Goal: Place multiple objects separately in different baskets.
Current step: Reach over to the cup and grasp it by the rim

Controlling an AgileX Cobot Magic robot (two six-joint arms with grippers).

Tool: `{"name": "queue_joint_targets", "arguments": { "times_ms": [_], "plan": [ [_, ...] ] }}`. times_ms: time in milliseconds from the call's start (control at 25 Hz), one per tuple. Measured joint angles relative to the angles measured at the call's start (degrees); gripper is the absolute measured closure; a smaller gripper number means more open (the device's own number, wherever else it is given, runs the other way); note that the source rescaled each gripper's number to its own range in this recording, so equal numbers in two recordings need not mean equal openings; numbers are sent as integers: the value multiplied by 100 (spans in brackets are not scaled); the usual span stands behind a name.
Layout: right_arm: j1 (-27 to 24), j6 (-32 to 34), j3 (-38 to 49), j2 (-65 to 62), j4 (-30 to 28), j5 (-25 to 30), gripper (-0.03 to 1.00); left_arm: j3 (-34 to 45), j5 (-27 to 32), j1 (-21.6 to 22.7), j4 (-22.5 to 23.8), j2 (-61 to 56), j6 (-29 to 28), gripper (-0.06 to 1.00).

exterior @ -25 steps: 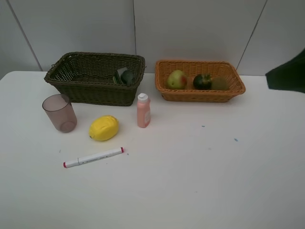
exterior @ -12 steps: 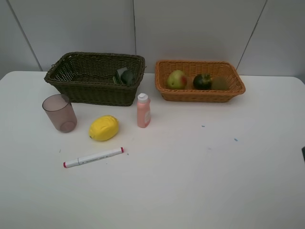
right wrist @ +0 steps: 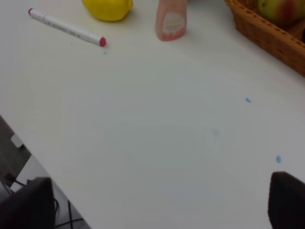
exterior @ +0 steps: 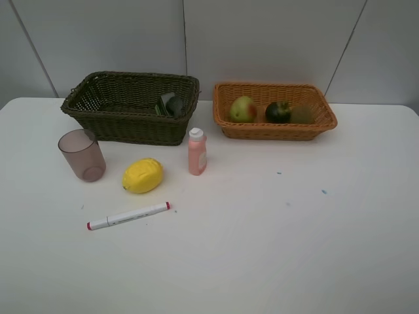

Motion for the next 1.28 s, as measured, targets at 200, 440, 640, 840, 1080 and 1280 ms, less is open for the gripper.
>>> {"name": "queue_joint_targets", "arguments": {
  "times_ms": [200,440,640,840,1080,1280],
  "plan": [
    [0,-230,23,-329,165,89,0,0,0,0,0,0,0,-2],
    [0,-206,23,-446,158,96,0,0,0,0,0,0,0,-2],
    [-521,-120,28,-730,116,103,0,0,0,0,0,0,0,-2],
    [-1498,-116,28,-1081,105,103,0,0,0,0,0,0,0,-2],
    [-2833,-116,28,-1186,105,103,0,0,0,0,0,0,0,-2],
    [-3795,-116,28,-1186,105,103,0,0,0,0,0,0,0,-2]
  ]
}}
